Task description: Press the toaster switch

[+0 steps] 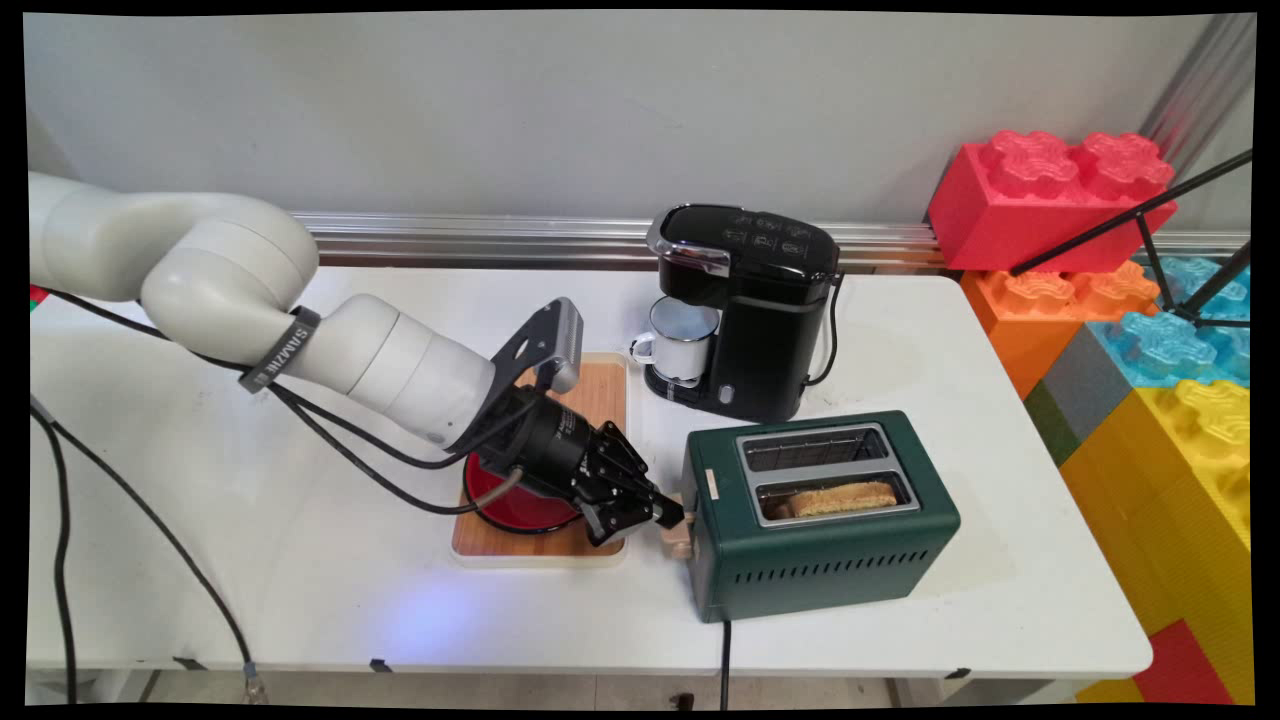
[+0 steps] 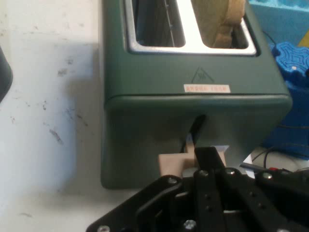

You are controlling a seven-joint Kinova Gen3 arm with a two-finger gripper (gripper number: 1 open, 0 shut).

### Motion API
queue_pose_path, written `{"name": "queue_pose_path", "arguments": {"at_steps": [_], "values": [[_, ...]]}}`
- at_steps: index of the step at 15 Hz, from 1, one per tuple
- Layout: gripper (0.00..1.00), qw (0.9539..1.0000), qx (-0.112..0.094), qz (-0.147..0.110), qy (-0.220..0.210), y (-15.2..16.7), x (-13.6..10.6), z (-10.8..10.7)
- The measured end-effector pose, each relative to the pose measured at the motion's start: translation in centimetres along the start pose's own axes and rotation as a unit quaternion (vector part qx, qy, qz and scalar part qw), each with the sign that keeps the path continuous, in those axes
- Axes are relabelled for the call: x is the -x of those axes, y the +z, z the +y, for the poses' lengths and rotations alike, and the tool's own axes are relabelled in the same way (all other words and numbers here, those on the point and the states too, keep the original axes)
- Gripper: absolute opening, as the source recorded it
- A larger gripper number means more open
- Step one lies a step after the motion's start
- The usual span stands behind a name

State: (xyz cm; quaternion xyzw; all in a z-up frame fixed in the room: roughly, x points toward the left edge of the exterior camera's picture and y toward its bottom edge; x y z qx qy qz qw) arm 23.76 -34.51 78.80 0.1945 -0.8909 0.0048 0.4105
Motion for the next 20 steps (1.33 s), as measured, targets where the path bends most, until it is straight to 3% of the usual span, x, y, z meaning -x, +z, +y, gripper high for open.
{"name": "queue_pose_path", "arguments": {"at_steps": [20], "values": [[0.0,0.9999,0.002,-0.014,0.007,0.84,0.25,-0.38]]}}
